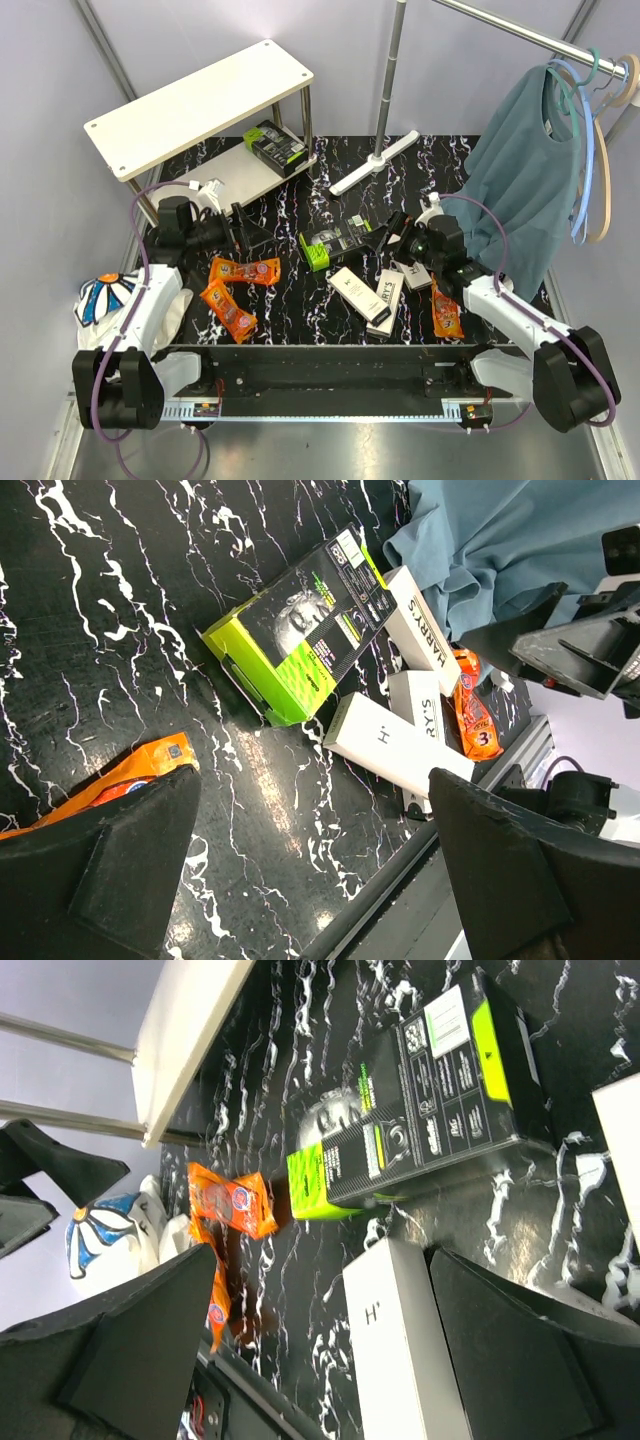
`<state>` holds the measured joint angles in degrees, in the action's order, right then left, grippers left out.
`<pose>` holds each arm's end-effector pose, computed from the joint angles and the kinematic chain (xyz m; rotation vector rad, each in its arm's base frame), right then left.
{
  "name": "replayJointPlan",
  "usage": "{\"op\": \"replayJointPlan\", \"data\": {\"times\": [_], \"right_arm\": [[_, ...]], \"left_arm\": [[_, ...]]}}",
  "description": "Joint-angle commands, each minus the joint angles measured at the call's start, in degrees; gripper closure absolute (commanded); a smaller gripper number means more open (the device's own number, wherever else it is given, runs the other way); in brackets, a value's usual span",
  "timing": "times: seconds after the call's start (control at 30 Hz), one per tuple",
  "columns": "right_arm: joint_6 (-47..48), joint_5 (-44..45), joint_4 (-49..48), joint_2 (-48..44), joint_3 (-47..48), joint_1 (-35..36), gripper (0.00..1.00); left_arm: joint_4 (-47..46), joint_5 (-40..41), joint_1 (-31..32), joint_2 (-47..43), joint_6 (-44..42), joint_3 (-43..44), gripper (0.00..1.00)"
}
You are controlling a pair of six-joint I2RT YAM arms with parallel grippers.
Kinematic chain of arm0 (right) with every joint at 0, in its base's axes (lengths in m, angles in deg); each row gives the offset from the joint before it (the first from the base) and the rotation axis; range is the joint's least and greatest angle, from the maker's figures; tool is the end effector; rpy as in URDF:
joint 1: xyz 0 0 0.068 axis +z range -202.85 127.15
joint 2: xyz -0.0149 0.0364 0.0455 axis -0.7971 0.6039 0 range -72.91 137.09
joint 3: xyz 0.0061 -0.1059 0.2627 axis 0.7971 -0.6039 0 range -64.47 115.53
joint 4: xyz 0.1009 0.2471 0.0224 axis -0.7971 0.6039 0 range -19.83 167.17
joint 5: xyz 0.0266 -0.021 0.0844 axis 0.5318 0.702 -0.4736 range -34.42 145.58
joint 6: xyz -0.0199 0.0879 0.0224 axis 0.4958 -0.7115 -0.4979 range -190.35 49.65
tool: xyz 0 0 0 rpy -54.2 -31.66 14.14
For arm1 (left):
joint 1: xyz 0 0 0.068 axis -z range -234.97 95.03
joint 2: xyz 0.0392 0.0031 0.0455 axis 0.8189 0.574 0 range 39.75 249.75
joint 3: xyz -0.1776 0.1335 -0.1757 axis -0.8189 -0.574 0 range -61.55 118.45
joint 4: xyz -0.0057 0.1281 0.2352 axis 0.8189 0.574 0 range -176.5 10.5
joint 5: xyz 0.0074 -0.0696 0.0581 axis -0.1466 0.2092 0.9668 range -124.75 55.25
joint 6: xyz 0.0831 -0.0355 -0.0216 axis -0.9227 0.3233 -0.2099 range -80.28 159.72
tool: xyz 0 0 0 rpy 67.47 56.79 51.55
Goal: Place and organize the shaving razors onto the shelf
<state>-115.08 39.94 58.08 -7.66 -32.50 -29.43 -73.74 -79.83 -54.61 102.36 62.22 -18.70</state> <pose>0.2594 0.1369 0.2193 0.1913 2.0673 1.0282 0.2627 -0.0608 0.2573 0.0653 2.1312 -1.0717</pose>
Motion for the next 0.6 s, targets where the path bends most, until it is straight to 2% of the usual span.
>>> {"op": "replayJointPlan", "data": {"times": [0.0, 0.17, 0.33, 0.43, 0.47, 0.57], "right_arm": [[2.9, 1.3, 10.8, -2.9, 6.6, 0.2, 0.0], [5.7, 3.0, 26.1, -2.7, 12.3, 0.1, 0.0], [10.3, 1.8, 36.0, -1.4, 18.3, 0.3, 0.0], [15.4, 8.0, 46.3, 2.8, 25.1, 5.2, 0.0], [16.2, 9.9, 50.0, 4.9, 26.6, 9.2, 0.0], [17.3, 15.4, 54.3, 9.4, 31.1, 14.5, 0.0]], "left_arm": [[-3.5, -2.6, -0.3, -1.3, 1.9, 0.0, 0.01], [0.8, -0.6, -0.3, -0.8, 1.8, 1.0, 0.01], [2.7, 1.0, -0.3, -3.4, 2.6, 1.3, 0.01], [4.6, 1.8, 1.1, -3.5, 3.2, 2.7, 0.01], [4.8, 2.3, 1.9, -3.4, 3.8, 3.0, 0.01], [5.4, 3.4, 5.2, -2.2, 5.3, 4.4, 0.01]]}}
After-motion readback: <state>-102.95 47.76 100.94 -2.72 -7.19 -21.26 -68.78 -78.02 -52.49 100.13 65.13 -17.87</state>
